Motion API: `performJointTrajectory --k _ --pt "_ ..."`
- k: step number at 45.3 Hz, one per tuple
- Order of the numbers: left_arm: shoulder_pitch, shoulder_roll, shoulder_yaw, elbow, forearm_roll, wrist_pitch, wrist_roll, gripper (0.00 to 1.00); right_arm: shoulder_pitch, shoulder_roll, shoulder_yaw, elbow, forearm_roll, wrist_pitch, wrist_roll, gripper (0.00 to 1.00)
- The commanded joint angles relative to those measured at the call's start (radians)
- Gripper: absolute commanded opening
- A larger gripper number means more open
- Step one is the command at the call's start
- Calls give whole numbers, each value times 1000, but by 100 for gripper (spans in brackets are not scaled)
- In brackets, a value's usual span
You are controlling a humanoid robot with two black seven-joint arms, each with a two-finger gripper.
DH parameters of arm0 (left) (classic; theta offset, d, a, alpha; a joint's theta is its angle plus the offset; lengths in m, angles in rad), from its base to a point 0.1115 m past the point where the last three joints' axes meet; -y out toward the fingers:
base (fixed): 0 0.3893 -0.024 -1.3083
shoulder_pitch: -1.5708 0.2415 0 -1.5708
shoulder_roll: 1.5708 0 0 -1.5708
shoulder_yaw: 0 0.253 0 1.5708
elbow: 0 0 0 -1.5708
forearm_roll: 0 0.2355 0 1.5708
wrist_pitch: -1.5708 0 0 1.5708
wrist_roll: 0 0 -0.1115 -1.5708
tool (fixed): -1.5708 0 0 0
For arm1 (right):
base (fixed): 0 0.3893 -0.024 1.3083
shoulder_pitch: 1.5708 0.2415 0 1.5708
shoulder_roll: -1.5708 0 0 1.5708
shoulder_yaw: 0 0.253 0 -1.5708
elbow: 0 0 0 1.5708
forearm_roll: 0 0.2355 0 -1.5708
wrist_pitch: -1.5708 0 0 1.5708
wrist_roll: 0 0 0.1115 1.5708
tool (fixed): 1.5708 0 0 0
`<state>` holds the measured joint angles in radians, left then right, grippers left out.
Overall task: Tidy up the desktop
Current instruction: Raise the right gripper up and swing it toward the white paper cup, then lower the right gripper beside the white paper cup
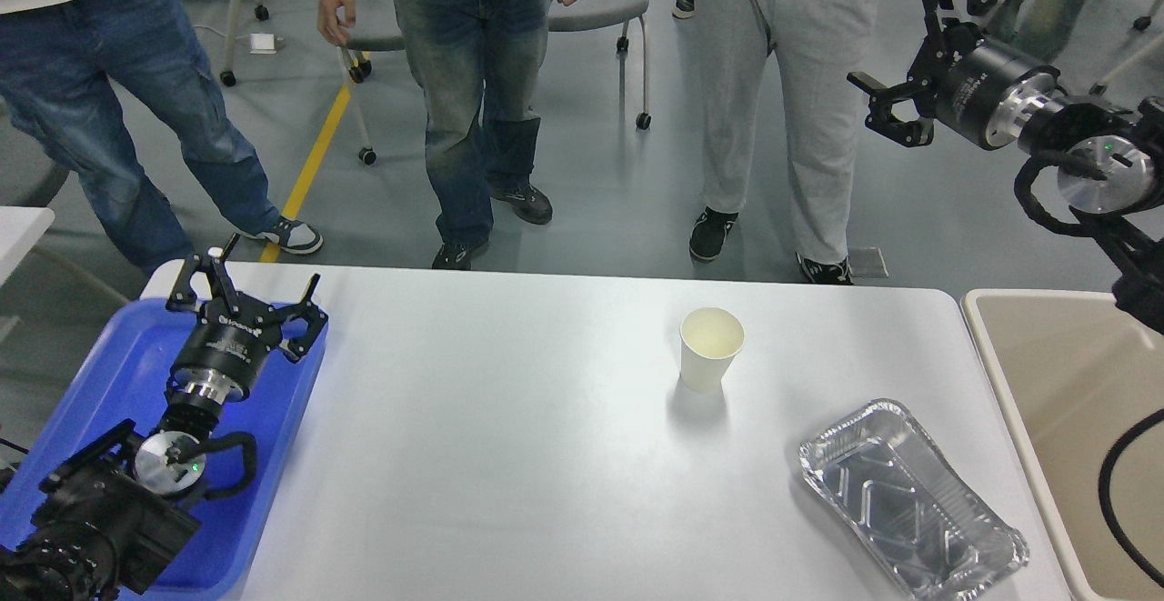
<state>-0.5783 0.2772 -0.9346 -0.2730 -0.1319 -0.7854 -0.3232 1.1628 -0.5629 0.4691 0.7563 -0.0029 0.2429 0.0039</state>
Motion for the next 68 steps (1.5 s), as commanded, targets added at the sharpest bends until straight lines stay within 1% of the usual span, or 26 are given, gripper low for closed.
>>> performJointTrajectory --k 1,10,18,21,28,35,45,52,59,68 --pt "0 0 -1 0 0 0 0 100 46 -83 -118 176 -17 -25 -10 100" --pt "0 0 0 0 0 0 1 100 109 -112 -237 290 -71 -28 -10 100" --pt "0 0 0 0 0 0 0 100 182 -106 -365 339 -121 -27 -12 100" --pt "0 0 0 0 0 0 0 100 207 -98 -411 344 -138 -27 -19 100" --pt "0 0 -1 0 0 0 1 100 251 -35 -504 342 -209 -24 -38 100" --pt "0 0 0 0 0 0 0 100 302 26 -621 339 -315 -24 -39 100" --pt "0 0 -1 0 0 0 0 100 379 100 -780 334 -393 -19 -48 100" --pt "0 0 -1 0 0 0 1 100 397 162 -863 325 -459 -19 -50 100" --pt "0 -1 -1 0 0 0 0 100 396 235 -940 267 -537 -22 -51 100" --pt "0 -1 -1 0 0 0 0 100 380 310 -1007 192 -557 -22 -51 100"
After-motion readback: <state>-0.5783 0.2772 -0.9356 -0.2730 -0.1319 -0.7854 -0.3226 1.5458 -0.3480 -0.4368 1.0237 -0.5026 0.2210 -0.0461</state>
